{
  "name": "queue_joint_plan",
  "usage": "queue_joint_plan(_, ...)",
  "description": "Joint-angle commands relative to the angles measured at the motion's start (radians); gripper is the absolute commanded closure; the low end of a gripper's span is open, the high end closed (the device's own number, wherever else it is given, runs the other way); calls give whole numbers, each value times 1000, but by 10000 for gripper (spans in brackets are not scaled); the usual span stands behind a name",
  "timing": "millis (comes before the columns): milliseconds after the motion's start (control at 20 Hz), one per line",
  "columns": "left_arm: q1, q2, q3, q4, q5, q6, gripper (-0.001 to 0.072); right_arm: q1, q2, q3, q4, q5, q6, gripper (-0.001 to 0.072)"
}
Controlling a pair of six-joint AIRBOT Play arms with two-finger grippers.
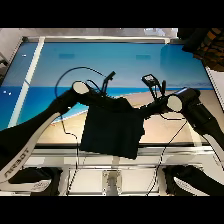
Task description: Fold the clothes and pants, and hang the long-sleeved shirts on hangers.
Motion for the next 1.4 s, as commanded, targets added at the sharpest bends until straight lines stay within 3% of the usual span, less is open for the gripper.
queue_joint_plan(0,53,105,0,387,-32,-144,356,-67,-27,-85,-9,-90,1,146)
queue_joint_plan(200,58,214,0,813,-79,-311,355,-138,-127,-117,70,-128,-12,146)
queue_joint_plan(500,58,240,-32,1055,-229,-370,353,-136,-288,-117,264,-203,-64,181)
queue_joint_plan(650,58,240,-92,1061,-214,-372,353,-136,-309,-117,340,-227,-103,449)
queue_joint_plan(750,58,240,-131,1061,-200,-373,354,-136,-308,-106,371,-250,-151,677)
queue_joint_plan(1000,58,246,-158,1068,-197,-373,353,-136,-306,42,335,-216,-169,682)
queue_joint_plan(1350,58,294,-158,1215,-198,-449,354,-136,-306,200,276,-220,-169,682)
